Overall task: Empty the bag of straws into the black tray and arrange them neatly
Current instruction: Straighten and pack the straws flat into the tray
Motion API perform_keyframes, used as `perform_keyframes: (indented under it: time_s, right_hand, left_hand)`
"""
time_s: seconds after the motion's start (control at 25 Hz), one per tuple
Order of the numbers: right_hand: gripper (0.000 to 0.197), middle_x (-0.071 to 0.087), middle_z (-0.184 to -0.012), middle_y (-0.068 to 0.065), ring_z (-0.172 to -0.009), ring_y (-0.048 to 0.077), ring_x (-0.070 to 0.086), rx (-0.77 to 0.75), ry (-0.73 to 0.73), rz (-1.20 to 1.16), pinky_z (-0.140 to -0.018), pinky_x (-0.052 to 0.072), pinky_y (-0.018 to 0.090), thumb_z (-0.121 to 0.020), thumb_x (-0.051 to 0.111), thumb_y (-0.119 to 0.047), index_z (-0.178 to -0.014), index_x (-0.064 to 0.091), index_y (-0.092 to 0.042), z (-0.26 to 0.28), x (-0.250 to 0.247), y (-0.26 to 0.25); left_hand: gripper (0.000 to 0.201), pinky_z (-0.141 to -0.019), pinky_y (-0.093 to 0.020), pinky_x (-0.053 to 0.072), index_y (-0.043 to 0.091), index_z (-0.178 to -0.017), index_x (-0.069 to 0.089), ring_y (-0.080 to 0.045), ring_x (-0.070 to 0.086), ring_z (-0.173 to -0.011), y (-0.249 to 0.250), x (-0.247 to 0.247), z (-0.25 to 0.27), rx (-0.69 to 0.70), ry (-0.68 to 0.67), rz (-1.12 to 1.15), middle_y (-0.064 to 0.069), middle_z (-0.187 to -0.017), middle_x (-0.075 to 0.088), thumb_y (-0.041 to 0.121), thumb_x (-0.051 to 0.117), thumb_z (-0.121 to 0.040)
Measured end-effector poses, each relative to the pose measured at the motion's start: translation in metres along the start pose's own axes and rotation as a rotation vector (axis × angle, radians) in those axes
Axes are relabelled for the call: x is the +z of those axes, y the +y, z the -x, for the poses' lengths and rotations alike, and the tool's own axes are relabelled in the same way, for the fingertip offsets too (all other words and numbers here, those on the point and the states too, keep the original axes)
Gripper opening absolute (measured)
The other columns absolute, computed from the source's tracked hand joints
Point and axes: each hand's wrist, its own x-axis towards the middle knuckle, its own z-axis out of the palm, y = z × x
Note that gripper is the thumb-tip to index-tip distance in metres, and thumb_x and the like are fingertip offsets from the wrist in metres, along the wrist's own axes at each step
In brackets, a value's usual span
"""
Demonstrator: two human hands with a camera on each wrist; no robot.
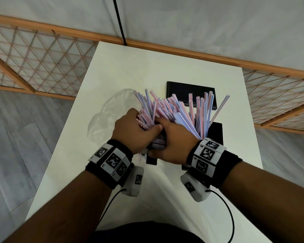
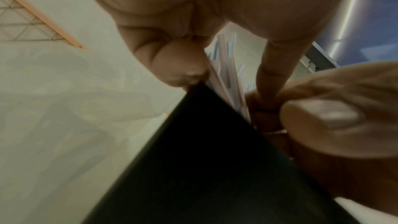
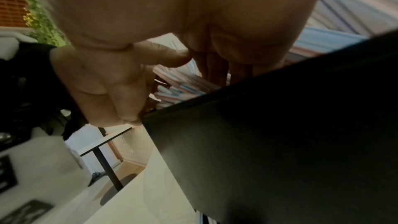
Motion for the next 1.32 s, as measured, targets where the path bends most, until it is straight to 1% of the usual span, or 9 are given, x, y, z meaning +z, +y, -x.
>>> perform_keyframes:
  time_s: [0.12, 0.28, 0.52, 0.68, 0.84, 0.96, 1.12, 1.24, 1.32]
  right_hand:
    - [0.087, 0.066, -0.118, -0.011, -0.104, 0.010, 0.065, 0.002, -0.030, -0.107, -0.093, 0.053, 0.033, -0.062, 0.081, -0.052, -0.137, 0.045, -0.027, -0.004, 0.002, -0.002]
    - [0.084, 0.068, -0.115, -0.008, -0.105, 0.008, 0.065, -0.023, 0.018, -0.254, -0.096, 0.052, 0.035, -0.056, 0.078, -0.047, -0.132, 0.052, -0.026, -0.005, -0.002, -0.004]
    - [0.060, 0.070, -0.112, -0.004, -0.105, 0.012, 0.067, -0.020, 0.131, -0.359, -0.097, 0.053, 0.039, -0.064, 0.082, -0.023, -0.121, 0.062, -0.021, 0.009, -0.016, 0.000]
    - [0.035, 0.072, -0.099, -0.002, -0.095, 0.012, 0.070, -0.012, 0.203, -0.370, -0.092, 0.056, 0.036, -0.071, 0.081, -0.012, -0.103, 0.068, -0.018, 0.031, -0.029, -0.001]
    - [0.027, 0.070, -0.089, -0.008, -0.083, 0.009, 0.067, 0.007, 0.262, -0.176, -0.082, 0.055, 0.029, -0.075, 0.079, -0.024, -0.099, 0.068, -0.021, 0.043, -0.031, 0.001]
    - [0.028, 0.069, -0.086, -0.008, -0.077, 0.011, 0.063, -0.003, 0.219, 0.050, -0.073, 0.046, 0.021, -0.080, 0.075, -0.035, -0.103, 0.066, -0.021, 0.047, -0.026, 0.002]
    - [0.038, 0.067, -0.093, -0.007, -0.084, 0.013, 0.063, 0.039, 0.266, 0.080, -0.078, 0.049, 0.025, -0.080, 0.075, -0.040, -0.110, 0.064, -0.021, 0.052, -0.026, 0.008]
    - [0.041, 0.066, -0.097, -0.005, -0.089, 0.016, 0.063, 0.049, 0.265, 0.103, -0.082, 0.051, 0.031, -0.079, 0.075, -0.043, -0.112, 0.062, -0.022, 0.050, -0.026, 0.010]
    - [0.045, 0.063, -0.096, -0.004, -0.090, 0.019, 0.061, 0.044, 0.240, 0.148, -0.079, 0.049, 0.031, -0.079, 0.071, -0.051, -0.110, 0.059, -0.021, 0.045, -0.023, 0.010]
  left_hand:
    - [0.033, -0.056, -0.010, 0.033, 0.017, -0.092, 0.063, -0.014, 0.057, -0.074, 0.007, -0.005, -0.006, 0.043, -0.022, -0.083, 0.007, -0.083, 0.064, 0.046, 0.073, -0.080]
    - [0.021, -0.071, -0.027, 0.047, 0.020, -0.090, 0.070, -0.022, 0.067, -0.087, 0.018, -0.005, -0.010, 0.132, -0.045, -0.145, 0.001, -0.089, 0.071, 0.039, 0.067, -0.083]
    - [0.028, -0.063, -0.027, 0.040, 0.016, -0.063, 0.057, -0.028, 0.064, -0.075, 0.018, -0.003, -0.015, 0.069, 0.006, -0.079, 0.001, -0.067, 0.063, 0.028, 0.064, -0.088]
    - [0.036, -0.051, -0.024, 0.033, 0.016, -0.055, 0.046, -0.018, 0.050, -0.054, 0.022, -0.010, -0.018, 0.077, 0.087, -0.066, 0.003, -0.053, 0.051, 0.025, 0.063, -0.086]
    - [0.033, -0.051, -0.023, 0.033, 0.016, -0.057, 0.052, -0.006, 0.047, -0.050, 0.024, -0.013, -0.018, 0.105, 0.121, -0.047, 0.004, -0.053, 0.053, 0.026, 0.065, -0.085]
    - [0.038, -0.050, -0.016, 0.030, 0.014, -0.055, 0.045, -0.013, 0.047, -0.049, 0.029, -0.013, -0.012, 0.150, 0.174, -0.029, 0.002, -0.051, 0.050, 0.024, 0.064, -0.085]
    - [0.030, -0.050, -0.009, 0.030, 0.007, -0.061, 0.059, -0.018, 0.052, -0.053, 0.037, -0.023, -0.004, 0.223, 0.254, 0.001, 0.000, -0.053, 0.056, 0.026, 0.069, -0.082]
    - [0.033, -0.048, -0.013, 0.028, 0.013, -0.054, 0.046, -0.020, 0.046, -0.050, 0.044, -0.023, 0.001, 0.304, 0.244, -0.014, 0.001, -0.047, 0.046, 0.032, 0.062, -0.077]
    - [0.031, -0.051, -0.020, 0.033, 0.012, -0.057, 0.051, -0.020, 0.050, -0.053, 0.045, -0.020, 0.001, 0.283, 0.227, 0.009, 0.001, -0.050, 0.050, 0.034, 0.059, -0.076]
